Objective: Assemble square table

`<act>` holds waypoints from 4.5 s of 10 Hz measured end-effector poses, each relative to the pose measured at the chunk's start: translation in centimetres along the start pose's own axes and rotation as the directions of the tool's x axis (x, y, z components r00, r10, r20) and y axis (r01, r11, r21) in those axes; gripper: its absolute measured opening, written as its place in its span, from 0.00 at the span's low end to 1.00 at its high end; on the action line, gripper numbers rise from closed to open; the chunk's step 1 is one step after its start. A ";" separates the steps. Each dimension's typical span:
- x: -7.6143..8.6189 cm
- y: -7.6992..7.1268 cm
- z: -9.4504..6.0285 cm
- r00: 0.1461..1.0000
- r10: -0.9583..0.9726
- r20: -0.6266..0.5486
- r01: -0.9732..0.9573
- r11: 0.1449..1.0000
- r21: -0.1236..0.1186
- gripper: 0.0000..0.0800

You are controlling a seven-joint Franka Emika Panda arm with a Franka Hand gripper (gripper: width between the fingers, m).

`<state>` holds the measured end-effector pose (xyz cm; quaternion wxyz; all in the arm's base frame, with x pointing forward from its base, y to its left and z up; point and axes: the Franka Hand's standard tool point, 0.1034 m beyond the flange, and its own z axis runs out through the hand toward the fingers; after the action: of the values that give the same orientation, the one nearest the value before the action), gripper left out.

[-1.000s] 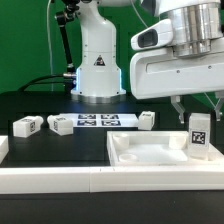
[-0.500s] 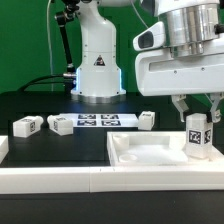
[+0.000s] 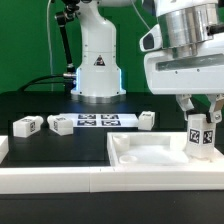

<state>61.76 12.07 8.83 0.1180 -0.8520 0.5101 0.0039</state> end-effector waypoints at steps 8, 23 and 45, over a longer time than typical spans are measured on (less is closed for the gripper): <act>0.3 -0.6 -0.3 0.778 -0.626 0.057 0.628 0.778 -0.026 0.81; 0.5 -0.9 -0.3 0.192 -0.977 0.096 0.980 0.185 -0.078 0.36; 0.8 -0.4 -0.1 1.000 -0.023 0.014 0.024 0.999 -0.037 0.76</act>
Offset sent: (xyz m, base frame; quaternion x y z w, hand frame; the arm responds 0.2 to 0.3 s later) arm 0.0198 -0.0078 0.0068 -0.0752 -0.0200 -0.3475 0.9344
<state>62.48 11.52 8.94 0.1059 -0.8599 0.4990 0.0179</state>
